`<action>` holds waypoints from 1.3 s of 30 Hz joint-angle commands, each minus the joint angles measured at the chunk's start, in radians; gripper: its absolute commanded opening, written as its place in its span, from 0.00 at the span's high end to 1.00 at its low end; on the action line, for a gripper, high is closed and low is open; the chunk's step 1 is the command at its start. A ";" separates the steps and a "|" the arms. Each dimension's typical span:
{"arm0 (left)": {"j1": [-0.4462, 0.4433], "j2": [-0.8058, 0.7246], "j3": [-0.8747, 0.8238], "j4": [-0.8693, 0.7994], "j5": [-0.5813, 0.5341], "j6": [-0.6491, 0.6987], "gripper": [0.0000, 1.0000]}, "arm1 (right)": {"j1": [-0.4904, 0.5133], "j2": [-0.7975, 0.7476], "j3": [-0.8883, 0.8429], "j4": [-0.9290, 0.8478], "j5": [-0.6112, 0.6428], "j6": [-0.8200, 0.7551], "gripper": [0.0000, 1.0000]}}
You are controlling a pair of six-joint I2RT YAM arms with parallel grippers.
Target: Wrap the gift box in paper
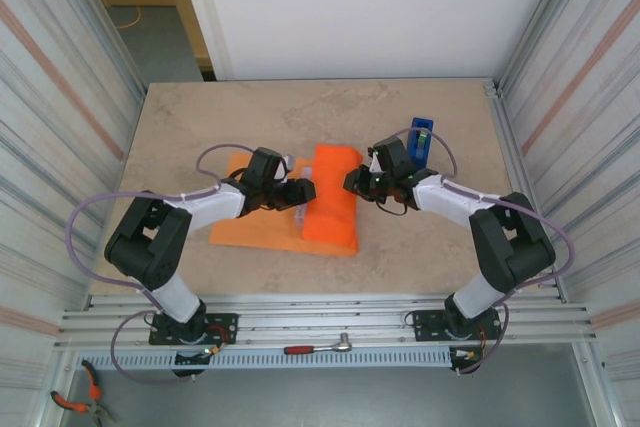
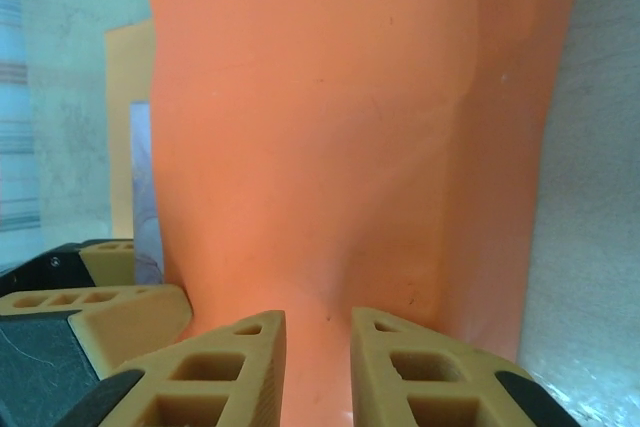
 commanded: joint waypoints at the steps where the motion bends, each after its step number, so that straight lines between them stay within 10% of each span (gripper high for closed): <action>1: 0.008 0.023 -0.041 -0.053 -0.017 -0.004 0.43 | 0.006 0.060 0.036 -0.007 -0.007 -0.036 0.76; 39: 0.094 -0.032 0.058 -0.127 0.041 0.057 0.33 | 0.114 0.128 0.108 -0.030 -0.011 -0.060 0.83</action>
